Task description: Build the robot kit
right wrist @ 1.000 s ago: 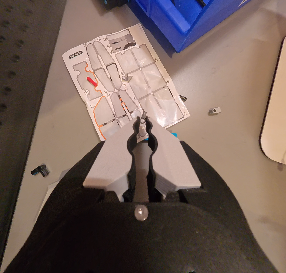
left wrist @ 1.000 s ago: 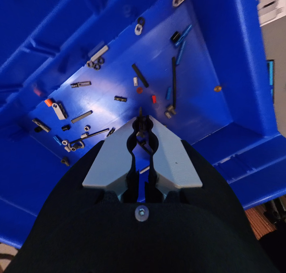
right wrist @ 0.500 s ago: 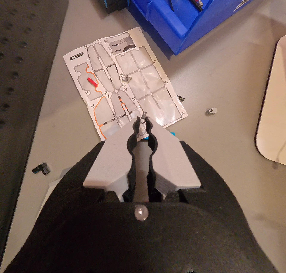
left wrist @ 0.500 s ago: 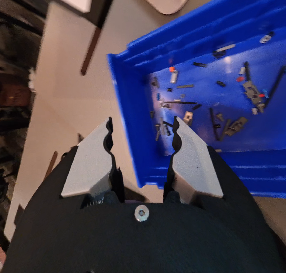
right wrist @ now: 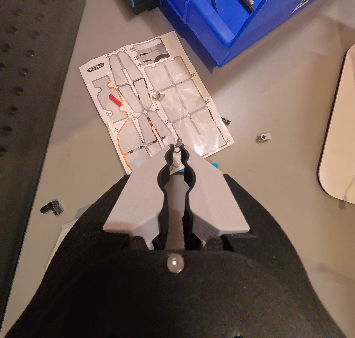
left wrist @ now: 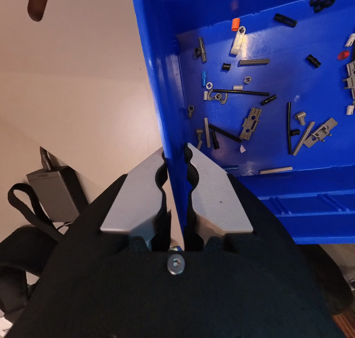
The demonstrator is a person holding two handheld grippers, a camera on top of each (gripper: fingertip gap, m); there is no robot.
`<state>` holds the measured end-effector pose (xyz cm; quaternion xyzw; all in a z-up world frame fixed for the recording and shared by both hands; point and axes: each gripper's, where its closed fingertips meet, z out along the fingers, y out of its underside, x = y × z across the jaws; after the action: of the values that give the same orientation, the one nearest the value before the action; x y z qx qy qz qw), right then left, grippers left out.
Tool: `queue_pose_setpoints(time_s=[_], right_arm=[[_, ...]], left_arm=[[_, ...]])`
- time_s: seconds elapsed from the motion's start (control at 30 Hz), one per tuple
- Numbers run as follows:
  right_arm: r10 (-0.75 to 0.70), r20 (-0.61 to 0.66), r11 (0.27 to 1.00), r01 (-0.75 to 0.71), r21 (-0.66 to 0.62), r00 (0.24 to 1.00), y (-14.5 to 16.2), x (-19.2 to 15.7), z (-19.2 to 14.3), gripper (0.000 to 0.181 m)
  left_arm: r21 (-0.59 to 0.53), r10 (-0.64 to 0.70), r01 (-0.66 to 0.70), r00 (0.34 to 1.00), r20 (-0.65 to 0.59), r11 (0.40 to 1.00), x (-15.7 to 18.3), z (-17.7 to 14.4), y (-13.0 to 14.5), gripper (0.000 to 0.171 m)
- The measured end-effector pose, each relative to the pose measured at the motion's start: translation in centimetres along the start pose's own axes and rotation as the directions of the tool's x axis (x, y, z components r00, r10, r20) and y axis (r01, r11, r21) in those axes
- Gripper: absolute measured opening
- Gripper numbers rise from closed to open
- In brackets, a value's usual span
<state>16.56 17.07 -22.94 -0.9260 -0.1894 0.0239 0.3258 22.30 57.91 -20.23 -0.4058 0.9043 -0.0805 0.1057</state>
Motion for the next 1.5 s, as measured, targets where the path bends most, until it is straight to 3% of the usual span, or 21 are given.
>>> queue_pose_setpoints(time_s=[0.13, 0.57, 1.5], right_arm=[[0.0, 0.0, 1.0, 0.0, -0.006, 1.0, 0.2, 0.1, 0.0, 0.005], [0.003, -0.005, 1.0, -0.003, -0.013, 1.0, 0.4, 0.2, 0.0, 0.005], [-0.037, -0.031, 0.999, 0.038, 0.026, 0.999, -1.9, -0.1, -1.2, 0.005]], left_arm=[[0.036, 0.002, -0.002, 1.0, -0.001, 0.999, 0.4, -0.7, -0.8, 0.007], [-0.015, 0.076, -0.074, 0.977, 0.198, 0.997, 2.3, -8.6, -2.9, 0.003], [-0.024, 0.169, -0.168, 0.957, 0.234, 0.985, 4.0, -10.0, -5.3, 0.002]])
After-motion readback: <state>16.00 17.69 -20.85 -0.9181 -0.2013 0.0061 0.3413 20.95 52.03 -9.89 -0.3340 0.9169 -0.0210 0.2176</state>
